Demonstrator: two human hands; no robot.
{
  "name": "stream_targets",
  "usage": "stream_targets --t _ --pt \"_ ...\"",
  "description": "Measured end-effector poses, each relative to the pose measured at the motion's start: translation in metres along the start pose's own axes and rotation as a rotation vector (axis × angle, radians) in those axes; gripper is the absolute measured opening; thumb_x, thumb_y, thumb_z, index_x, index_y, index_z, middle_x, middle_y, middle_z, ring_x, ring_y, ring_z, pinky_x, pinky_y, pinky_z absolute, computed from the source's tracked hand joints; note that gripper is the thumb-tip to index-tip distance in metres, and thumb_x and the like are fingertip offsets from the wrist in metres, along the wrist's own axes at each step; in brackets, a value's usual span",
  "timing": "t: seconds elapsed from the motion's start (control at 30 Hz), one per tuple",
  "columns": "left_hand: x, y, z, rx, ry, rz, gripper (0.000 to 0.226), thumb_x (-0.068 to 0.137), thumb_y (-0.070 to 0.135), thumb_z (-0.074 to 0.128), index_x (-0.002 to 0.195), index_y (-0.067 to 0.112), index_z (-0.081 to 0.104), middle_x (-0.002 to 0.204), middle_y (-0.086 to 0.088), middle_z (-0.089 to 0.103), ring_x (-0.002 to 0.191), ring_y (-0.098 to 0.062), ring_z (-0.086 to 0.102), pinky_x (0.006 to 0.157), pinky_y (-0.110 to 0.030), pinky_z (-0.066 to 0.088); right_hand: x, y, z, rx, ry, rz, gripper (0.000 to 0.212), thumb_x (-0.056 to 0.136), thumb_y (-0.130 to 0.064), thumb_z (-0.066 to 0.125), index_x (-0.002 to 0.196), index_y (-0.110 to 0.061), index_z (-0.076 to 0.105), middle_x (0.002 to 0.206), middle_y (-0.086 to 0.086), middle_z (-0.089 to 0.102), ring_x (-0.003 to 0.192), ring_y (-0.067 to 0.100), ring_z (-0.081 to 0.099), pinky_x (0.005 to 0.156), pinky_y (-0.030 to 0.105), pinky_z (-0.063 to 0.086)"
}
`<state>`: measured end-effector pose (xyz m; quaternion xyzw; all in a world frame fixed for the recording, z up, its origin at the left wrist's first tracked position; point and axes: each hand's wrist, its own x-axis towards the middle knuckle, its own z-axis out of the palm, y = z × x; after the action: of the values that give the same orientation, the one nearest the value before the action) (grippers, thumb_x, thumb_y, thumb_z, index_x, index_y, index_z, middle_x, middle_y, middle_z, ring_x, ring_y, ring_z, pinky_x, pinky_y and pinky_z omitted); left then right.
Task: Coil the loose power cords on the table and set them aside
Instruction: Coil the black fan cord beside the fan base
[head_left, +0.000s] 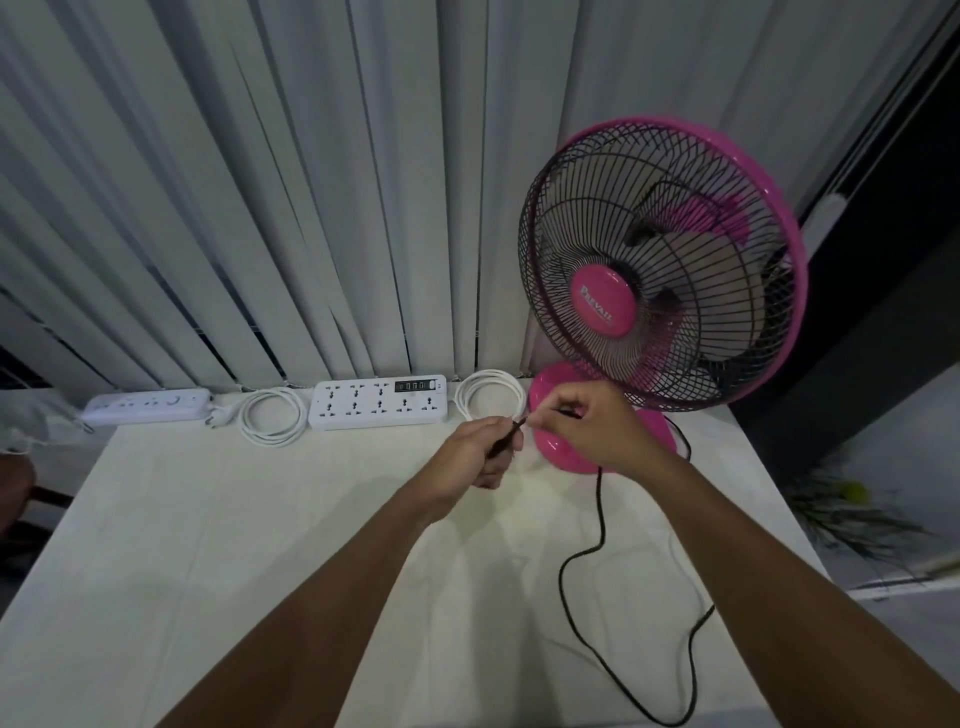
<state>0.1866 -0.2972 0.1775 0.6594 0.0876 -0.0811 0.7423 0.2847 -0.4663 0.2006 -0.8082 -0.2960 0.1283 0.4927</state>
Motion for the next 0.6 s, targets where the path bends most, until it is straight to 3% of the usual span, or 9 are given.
stream_targets --t 0.07,0.13,0.2,0.27,0.33,0.4,0.47,0.53,0.6 --pt "-0.002 -0.001 -0.001 -0.134 -0.057 -0.014 0.029 0.106 0.021 0.036 0.089 0.009 0.056 0.054 -0.001 0.034 0.043 -0.013 0.025 0.057 -0.035 0.02 -0.005 0.013 0.01 -0.003 0.039 0.029 0.011 0.09 -0.027 0.073 0.084 -0.035 0.078 0.071 0.0 0.07 0.051 0.016 0.057 0.05 0.037 0.054" --pt "-0.004 0.001 -0.001 -0.298 -0.083 0.028 0.027 0.106 0.019 0.037 0.096 0.006 0.057 0.061 -0.007 0.05 0.048 -0.02 0.044 0.061 -0.033 0.038 -0.015 0.025 0.022 0.021 -0.017 0.1 0.022 0.098 -0.034 0.063 0.102 -0.053 0.072 0.071 0.004 0.063 0.042 0.014 0.047 0.036 0.03 0.046" --pt "-0.003 0.005 -0.002 -0.477 -0.036 0.104 0.027 0.107 0.016 0.035 0.102 0.002 0.057 0.082 -0.017 0.07 0.076 -0.032 0.068 0.082 -0.039 0.056 -0.026 0.035 0.034 -0.003 -0.134 0.163 0.027 0.102 -0.039 0.054 0.121 -0.057 0.061 0.07 0.006 0.055 0.043 0.009 0.043 0.033 0.024 0.039" --pt "0.005 0.007 -0.007 -0.607 0.084 0.142 0.028 0.107 0.014 0.034 0.106 0.0 0.058 0.11 -0.024 0.072 0.108 -0.036 0.068 0.1 -0.043 0.053 -0.034 0.039 0.045 -0.264 -0.193 0.017 0.042 0.106 -0.033 0.046 0.14 -0.056 0.041 0.068 -0.003 0.052 0.048 0.004 0.047 0.042 0.022 0.043" --pt "0.011 0.008 -0.011 -0.625 0.199 0.142 0.026 0.107 0.014 0.036 0.11 0.0 0.057 0.124 -0.027 0.066 0.12 -0.034 0.063 0.108 -0.043 0.046 -0.037 0.027 0.05 -0.43 -0.177 -0.102 0.034 0.105 -0.03 0.044 0.137 -0.042 0.047 0.075 -0.009 0.053 0.061 0.004 0.049 0.061 0.031 0.046" --pt "0.013 0.007 -0.013 -0.495 0.276 0.137 0.024 0.107 0.014 0.037 0.111 0.002 0.057 0.127 -0.026 0.065 0.114 -0.026 0.067 0.103 -0.04 0.048 -0.035 0.013 0.048 -0.466 -0.143 -0.168 0.017 0.104 -0.033 0.047 0.098 -0.025 0.061 0.075 -0.008 0.054 0.068 0.012 0.05 0.066 0.037 0.046" --pt "0.01 0.006 -0.01 -0.236 0.334 0.128 0.023 0.107 0.017 0.039 0.108 0.007 0.059 0.121 -0.018 0.071 0.084 -0.007 0.071 0.08 -0.033 0.052 -0.032 -0.001 0.042 -0.472 -0.127 -0.193 0.031 0.099 -0.038 0.054 0.07 -0.03 0.049 0.063 -0.011 0.05 0.059 0.011 0.047 0.059 0.035 0.043" --pt "0.008 0.001 -0.006 0.0 0.359 0.138 0.023 0.106 0.018 0.042 0.106 0.008 0.062 0.106 -0.009 0.076 0.057 0.007 0.06 0.064 -0.022 0.044 -0.031 -0.011 0.032 -0.369 -0.115 -0.15 0.035 0.094 -0.044 0.059 0.063 -0.03 0.048 0.053 -0.007 0.05 0.048 0.007 0.045 0.048 0.028 0.039" --pt "0.005 -0.006 0.002 0.141 0.345 0.14 0.024 0.105 0.017 0.043 0.096 0.011 0.064 0.082 0.001 0.072 0.049 0.004 0.051 0.051 -0.013 0.039 -0.03 -0.018 0.021 -0.173 -0.117 -0.07 0.029 0.092 -0.047 0.057 0.071 -0.026 0.057 0.052 -0.001 0.055 0.038 0.008 0.049 0.039 0.025 0.039"
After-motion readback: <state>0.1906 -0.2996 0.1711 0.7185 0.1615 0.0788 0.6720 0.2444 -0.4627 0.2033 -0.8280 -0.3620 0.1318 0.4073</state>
